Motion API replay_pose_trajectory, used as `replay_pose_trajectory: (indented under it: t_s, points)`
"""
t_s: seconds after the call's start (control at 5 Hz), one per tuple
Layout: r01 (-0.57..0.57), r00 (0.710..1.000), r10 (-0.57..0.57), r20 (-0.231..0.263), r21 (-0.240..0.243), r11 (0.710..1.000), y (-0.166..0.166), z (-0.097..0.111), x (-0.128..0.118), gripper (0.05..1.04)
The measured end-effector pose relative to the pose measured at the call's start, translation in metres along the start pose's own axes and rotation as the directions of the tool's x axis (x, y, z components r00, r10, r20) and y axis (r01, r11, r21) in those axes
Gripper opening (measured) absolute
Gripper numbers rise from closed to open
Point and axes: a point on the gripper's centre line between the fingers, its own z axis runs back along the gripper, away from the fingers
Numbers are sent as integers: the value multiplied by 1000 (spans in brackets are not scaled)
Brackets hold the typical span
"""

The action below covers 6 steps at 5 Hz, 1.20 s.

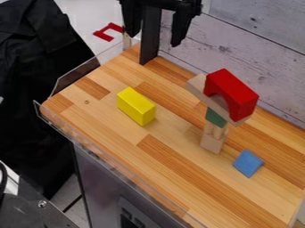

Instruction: Remove the red arc from the tower and move it to the upper left of the table

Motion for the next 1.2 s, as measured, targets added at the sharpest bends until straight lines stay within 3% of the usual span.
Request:
replay_pose_trajectory:
  t_s: [0.2,0.4,0.6,0.8,1.0,1.2]
  points:
    - [-5,999,5,-33,5,1000,0,-9,-1,999]
    - [-157,987,156,-24,-32,987,-15,-6,1,999]
    - [-253,964,259,63,-91,963,-31,13,4,999]
    - [-344,922,358,151,-109,933,-37,37,7,999]
    - [-430,879,452,153,-154,890,-51,46,8,999]
    - [-554,817,572,77,-172,814,-63,33,11,1000]
